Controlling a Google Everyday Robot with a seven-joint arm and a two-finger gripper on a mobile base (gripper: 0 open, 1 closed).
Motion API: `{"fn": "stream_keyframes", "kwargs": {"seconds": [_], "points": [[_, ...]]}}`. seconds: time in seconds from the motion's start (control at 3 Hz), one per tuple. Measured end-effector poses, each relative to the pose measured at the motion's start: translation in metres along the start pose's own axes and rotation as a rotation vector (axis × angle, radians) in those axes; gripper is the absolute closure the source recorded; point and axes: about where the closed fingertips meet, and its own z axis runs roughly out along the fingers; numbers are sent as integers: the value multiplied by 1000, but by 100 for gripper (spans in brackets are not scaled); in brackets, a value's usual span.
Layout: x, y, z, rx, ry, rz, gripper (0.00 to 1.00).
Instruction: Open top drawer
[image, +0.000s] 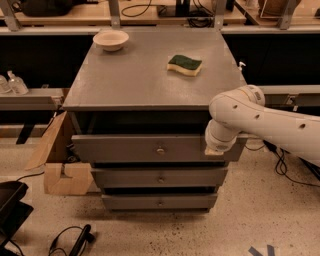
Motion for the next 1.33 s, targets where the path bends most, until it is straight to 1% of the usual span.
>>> {"fn": "stream_keyframes", "kwargs": {"seconds": [0.67, 1.0, 1.33], "points": [[0, 0, 0, 0, 0, 0, 35], [0, 0, 0, -1, 0, 0, 4], [0, 1, 1, -2, 0, 0, 0]]}}
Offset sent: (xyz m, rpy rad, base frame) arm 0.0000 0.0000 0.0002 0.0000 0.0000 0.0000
